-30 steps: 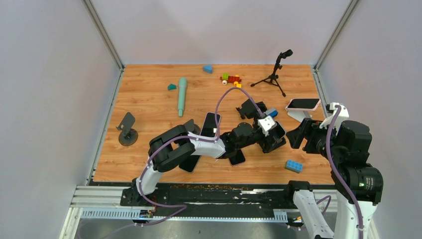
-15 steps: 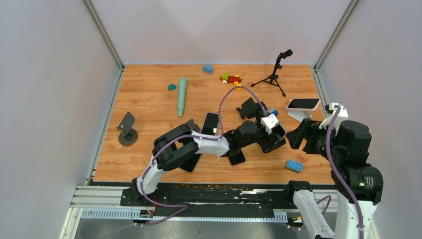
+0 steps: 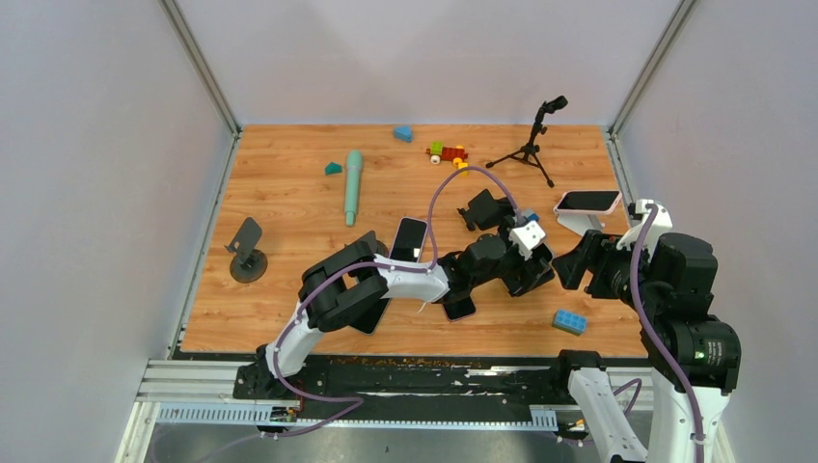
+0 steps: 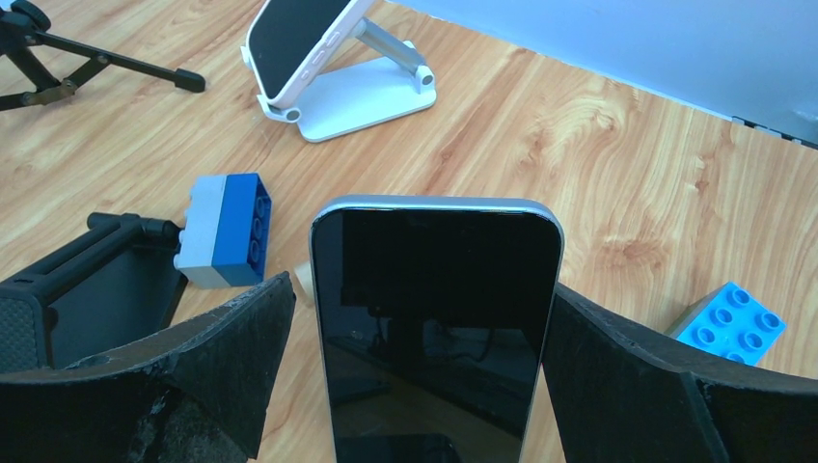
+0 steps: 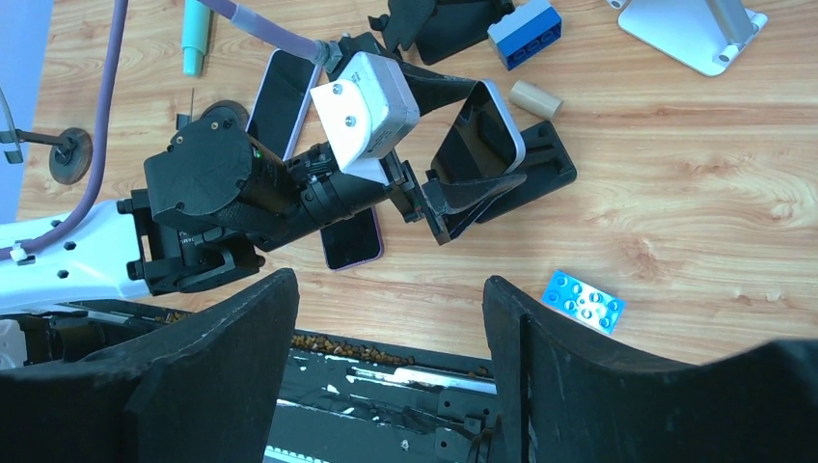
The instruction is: Remove the phone from the phone stand
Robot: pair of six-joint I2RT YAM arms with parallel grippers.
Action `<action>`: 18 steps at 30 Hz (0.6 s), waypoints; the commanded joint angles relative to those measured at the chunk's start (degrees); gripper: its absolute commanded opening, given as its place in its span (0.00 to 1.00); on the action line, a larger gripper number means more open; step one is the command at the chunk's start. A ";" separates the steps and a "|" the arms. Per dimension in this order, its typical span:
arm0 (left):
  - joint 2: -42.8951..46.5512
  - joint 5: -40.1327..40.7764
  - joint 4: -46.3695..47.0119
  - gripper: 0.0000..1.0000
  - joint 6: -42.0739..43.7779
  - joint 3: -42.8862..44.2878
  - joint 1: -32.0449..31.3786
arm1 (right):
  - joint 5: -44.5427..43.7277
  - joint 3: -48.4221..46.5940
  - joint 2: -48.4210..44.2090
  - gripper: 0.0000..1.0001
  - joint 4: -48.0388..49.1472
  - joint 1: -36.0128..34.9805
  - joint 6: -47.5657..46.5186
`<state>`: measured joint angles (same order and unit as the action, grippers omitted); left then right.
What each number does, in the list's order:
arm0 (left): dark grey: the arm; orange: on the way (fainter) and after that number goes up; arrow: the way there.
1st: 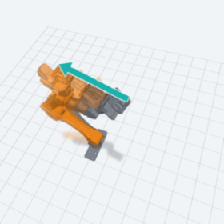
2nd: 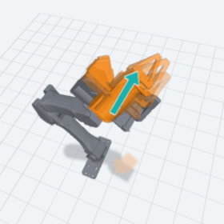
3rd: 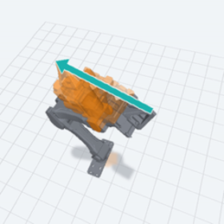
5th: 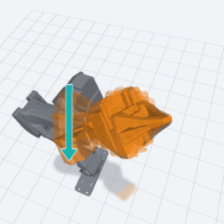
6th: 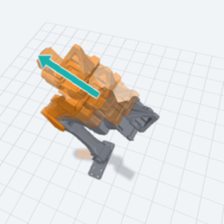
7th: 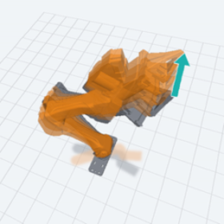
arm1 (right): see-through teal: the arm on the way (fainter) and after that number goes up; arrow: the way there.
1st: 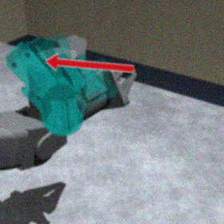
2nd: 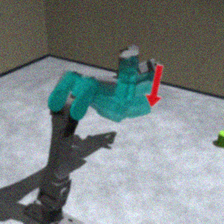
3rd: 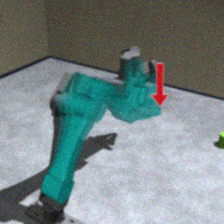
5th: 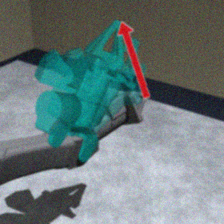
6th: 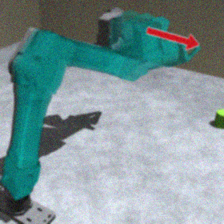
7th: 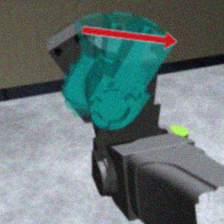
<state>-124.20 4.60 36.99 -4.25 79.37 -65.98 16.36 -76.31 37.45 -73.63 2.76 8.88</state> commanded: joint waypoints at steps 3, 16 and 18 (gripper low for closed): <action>-1.10 2.34 -0.59 0.96 -0.49 2.82 0.26 | 1.75 0.11 0.08 0.71 1.58 -0.30 0.47; -0.30 -1.82 -0.01 0.69 -4.53 2.40 0.23 | 2.72 -0.40 0.08 0.71 2.80 -0.30 1.81; 0.28 -2.61 0.57 0.64 -5.39 1.85 0.20 | 2.37 -0.62 0.08 0.71 3.05 -0.30 2.04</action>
<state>-124.44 3.97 35.81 -6.90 80.31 -65.95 18.35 -76.18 37.45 -73.47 2.74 9.74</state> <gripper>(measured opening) 0.807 0.709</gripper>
